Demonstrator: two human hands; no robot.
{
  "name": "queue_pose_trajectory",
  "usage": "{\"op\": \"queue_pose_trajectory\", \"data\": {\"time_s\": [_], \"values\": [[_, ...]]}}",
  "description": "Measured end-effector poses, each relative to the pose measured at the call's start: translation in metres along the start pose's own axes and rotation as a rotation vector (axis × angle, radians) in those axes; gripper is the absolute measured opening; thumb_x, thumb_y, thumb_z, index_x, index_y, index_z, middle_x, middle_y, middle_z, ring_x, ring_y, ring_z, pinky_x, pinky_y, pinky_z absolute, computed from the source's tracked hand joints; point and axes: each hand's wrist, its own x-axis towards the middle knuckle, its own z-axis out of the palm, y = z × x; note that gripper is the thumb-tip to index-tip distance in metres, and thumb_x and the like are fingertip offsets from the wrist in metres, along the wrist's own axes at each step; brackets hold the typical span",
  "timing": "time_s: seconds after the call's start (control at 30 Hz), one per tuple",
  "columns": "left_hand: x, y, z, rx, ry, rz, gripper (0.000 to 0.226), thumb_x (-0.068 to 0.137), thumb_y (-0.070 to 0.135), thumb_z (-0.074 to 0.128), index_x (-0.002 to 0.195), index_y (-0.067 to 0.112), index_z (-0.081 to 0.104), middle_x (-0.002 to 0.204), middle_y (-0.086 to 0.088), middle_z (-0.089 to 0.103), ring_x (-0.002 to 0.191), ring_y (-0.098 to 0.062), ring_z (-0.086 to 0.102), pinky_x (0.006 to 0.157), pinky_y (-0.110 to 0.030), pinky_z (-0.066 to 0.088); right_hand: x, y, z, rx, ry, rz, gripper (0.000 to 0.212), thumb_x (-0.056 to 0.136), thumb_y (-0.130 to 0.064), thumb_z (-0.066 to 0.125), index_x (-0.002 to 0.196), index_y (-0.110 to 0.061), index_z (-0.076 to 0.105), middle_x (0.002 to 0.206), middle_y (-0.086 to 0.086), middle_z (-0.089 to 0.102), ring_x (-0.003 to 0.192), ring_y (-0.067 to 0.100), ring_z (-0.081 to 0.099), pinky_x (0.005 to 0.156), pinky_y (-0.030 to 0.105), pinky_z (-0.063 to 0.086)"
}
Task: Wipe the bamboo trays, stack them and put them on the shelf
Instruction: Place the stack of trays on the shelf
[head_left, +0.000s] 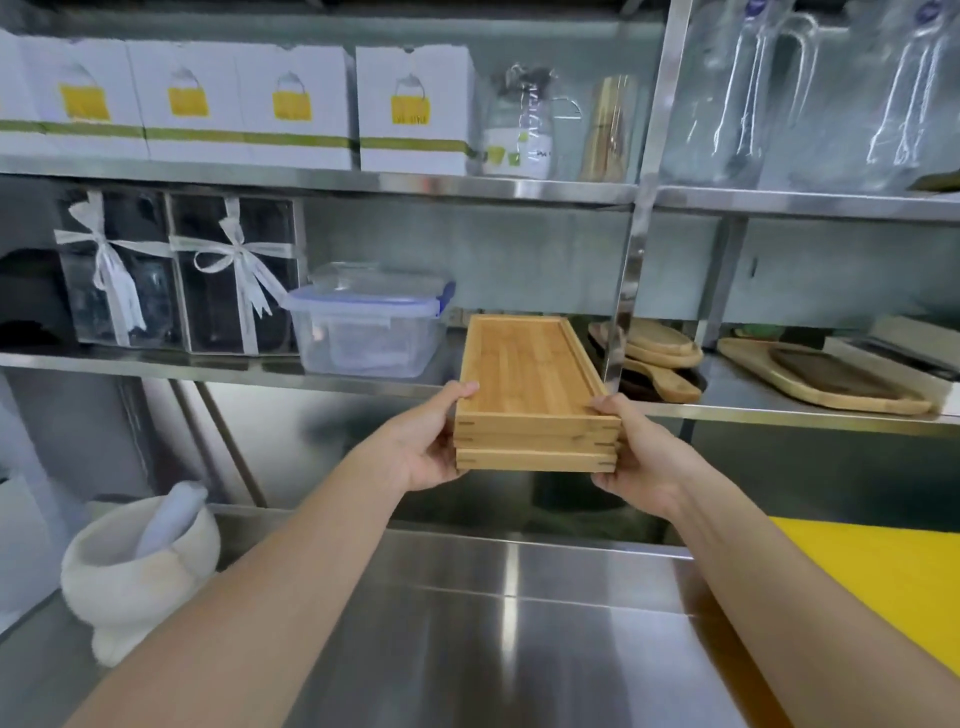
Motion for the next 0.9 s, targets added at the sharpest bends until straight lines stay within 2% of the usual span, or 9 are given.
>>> {"op": "queue_pose_trajectory", "data": {"time_s": [0.13,0.23,0.4,0.53,0.6,0.67,0.73,0.83,0.9], "values": [[0.050,0.009,-0.013,-0.024,0.032,-0.008,0.050,0.072,0.037,0.076,0.113,0.015,0.059,0.105,-0.015,0.069,0.092,-0.028,0.067,0.052,-0.031,0.058,0.046,0.004,0.002,0.029,0.018,0.018,0.035,0.078,-0.028,0.066,0.107,-0.011,0.058,0.100,0.010,0.060,0.091,0.022,0.055,0.070,0.030,0.046],[0.081,0.009,-0.022,-0.020,0.008,-0.003,0.049,0.072,0.037,0.076,0.113,0.015,0.060,0.104,-0.015,0.070,0.091,-0.028,0.068,0.054,-0.031,0.058,0.076,0.011,0.002,0.048,0.031,0.017,0.029,0.078,-0.027,0.066,0.102,-0.012,0.059,0.098,0.010,0.059,0.089,0.022,0.054,0.071,0.030,0.045],[0.106,0.013,-0.029,-0.006,-0.029,0.086,0.052,0.071,0.043,0.073,0.113,0.014,0.062,0.108,-0.015,0.071,0.096,-0.027,0.068,0.073,-0.036,0.058,0.104,0.017,0.003,0.040,0.036,-0.041,0.028,0.081,-0.032,0.063,0.101,-0.013,0.060,0.091,0.007,0.060,0.082,0.019,0.053,0.069,0.028,0.042],[0.101,0.001,-0.031,0.216,-0.061,0.361,0.074,0.064,0.066,0.051,0.121,0.019,0.058,0.117,-0.006,0.068,0.110,-0.019,0.062,0.100,-0.037,0.048,0.102,0.016,0.003,-0.104,0.012,-0.171,0.034,0.086,-0.052,0.046,0.106,-0.027,0.058,0.095,0.003,0.065,0.091,0.019,0.058,0.071,0.031,0.045],[0.093,-0.014,-0.035,0.378,-0.059,0.499,0.085,0.058,0.066,0.058,0.128,0.018,0.052,0.123,-0.001,0.064,0.115,-0.016,0.058,0.105,-0.040,0.043,0.095,0.021,-0.001,-0.162,-0.040,-0.269,0.044,0.084,-0.055,0.038,0.115,-0.028,0.055,0.106,0.001,0.067,0.101,0.019,0.060,0.078,0.032,0.049],[0.088,-0.027,-0.041,0.478,-0.056,0.615,0.074,0.056,0.055,0.071,0.122,0.026,0.056,0.118,0.010,0.068,0.112,-0.009,0.060,0.102,-0.032,0.046,0.084,0.030,-0.005,-0.263,-0.089,-0.398,0.044,0.079,-0.051,0.043,0.113,-0.027,0.058,0.105,-0.009,0.070,0.104,0.014,0.062,0.084,0.027,0.051],[0.087,-0.035,-0.043,0.483,-0.063,0.667,0.050,0.065,0.033,0.077,0.112,0.032,0.060,0.106,0.019,0.072,0.104,-0.002,0.064,0.087,-0.015,0.051,0.076,0.042,-0.008,-0.442,-0.075,-0.510,0.032,0.082,-0.040,0.051,0.112,-0.032,0.059,0.102,-0.020,0.070,0.103,0.003,0.061,0.086,0.020,0.049],[0.089,-0.040,-0.042,0.467,0.012,0.734,0.043,0.079,0.009,0.070,0.119,0.021,0.060,0.095,0.023,0.073,0.099,0.004,0.065,0.080,-0.004,0.048,0.077,0.052,-0.007,-0.617,0.016,-0.621,0.036,0.088,-0.014,0.054,0.119,-0.032,0.052,0.099,-0.024,0.066,0.097,-0.008,0.059,0.082,0.008,0.046],[0.089,-0.041,-0.040,0.481,0.082,0.760,0.041,0.082,0.008,0.066,0.122,0.014,0.060,0.097,0.022,0.071,0.095,0.008,0.064,0.082,-0.003,0.046,0.080,0.054,-0.006,-0.702,0.087,-0.651,0.039,0.089,-0.011,0.052,0.126,-0.022,0.050,0.100,-0.021,0.063,0.096,-0.002,0.059,0.084,0.013,0.045]]}}
